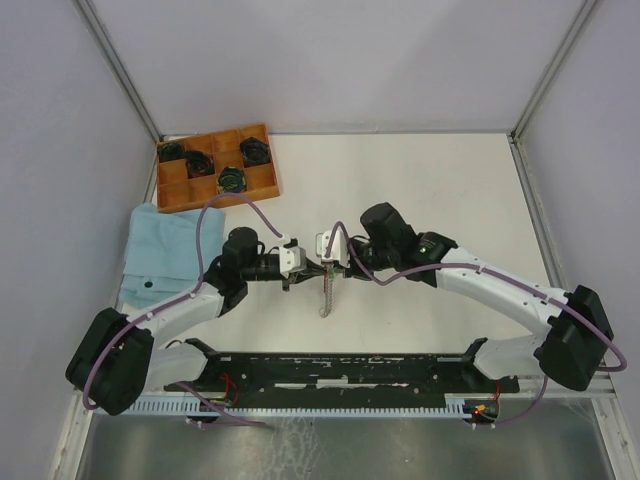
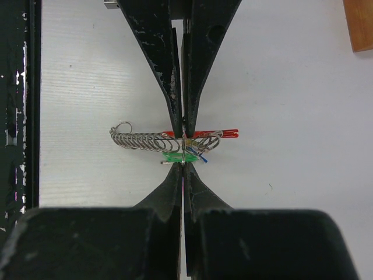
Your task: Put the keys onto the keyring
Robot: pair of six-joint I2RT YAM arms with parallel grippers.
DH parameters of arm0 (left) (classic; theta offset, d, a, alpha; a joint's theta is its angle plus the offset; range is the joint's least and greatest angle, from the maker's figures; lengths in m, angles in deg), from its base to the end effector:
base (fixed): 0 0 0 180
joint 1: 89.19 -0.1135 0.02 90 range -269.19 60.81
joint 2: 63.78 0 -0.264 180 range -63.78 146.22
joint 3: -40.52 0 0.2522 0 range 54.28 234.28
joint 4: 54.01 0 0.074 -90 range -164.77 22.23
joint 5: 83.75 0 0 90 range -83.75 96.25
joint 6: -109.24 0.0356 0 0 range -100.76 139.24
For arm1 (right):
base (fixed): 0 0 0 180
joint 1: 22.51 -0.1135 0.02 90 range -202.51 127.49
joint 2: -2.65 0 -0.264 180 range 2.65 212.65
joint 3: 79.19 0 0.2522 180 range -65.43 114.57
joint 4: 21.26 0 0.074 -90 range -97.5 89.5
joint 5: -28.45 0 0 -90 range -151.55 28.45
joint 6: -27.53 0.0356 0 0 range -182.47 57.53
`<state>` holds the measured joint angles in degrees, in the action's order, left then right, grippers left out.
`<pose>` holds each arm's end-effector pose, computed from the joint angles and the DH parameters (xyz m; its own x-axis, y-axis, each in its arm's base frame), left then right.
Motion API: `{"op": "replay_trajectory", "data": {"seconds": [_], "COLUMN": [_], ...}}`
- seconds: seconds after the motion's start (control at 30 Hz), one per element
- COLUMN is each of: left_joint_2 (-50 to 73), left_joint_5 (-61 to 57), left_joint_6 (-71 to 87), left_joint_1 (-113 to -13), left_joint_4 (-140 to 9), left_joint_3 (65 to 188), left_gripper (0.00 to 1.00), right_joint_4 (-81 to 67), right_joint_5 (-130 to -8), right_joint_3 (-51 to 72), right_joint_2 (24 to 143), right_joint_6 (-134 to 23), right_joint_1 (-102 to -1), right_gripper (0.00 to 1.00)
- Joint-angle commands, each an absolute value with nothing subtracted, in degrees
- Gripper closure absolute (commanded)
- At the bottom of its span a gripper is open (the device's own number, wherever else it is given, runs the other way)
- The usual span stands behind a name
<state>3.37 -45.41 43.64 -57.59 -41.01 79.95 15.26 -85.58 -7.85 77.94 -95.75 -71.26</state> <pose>0.1844 -0.1462 0.2151 0.2041 0.1753 -0.9631 0.9738 0.0642 0.2180 0.1774 0.2243 0.2823 0.1311 -0.6106 -0.7810 -0.9797 0.0410 -0.1965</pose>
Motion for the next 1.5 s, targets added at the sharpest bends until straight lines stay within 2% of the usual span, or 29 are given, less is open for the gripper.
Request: {"op": "replay_trajectory", "data": {"seconds": [0.0,0.63,1.07,1.47], "left_joint_2": [3.51,3.81,4.03,3.63], "left_joint_5": [-48.17,-45.9,-43.91,-40.82], "left_joint_6": [42.4,37.03,30.84,20.4], "left_joint_1": [-57.18,-57.19,-57.55,-59.35], "left_joint_4": [-37.37,-37.13,-37.98,-26.09], "left_joint_3": [81.79,83.28,84.79,81.49], "left_gripper": [0.97,0.97,0.97,0.97], "right_joint_4": [13.76,14.1,15.08,11.59], "right_joint_5": [-89.65,-90.19,-82.48,-76.94], "right_joint_3": [-3.99,-4.03,-4.72,-8.23], "right_joint_2": [79.08,78.89,79.03,77.6], "right_joint_6": [-95.5,-95.93,-98.21,-97.53], "right_joint_1": [-71.99,-72.41,-75.35,-75.96], "right_gripper": [0.99,0.99,0.99,0.99]}}
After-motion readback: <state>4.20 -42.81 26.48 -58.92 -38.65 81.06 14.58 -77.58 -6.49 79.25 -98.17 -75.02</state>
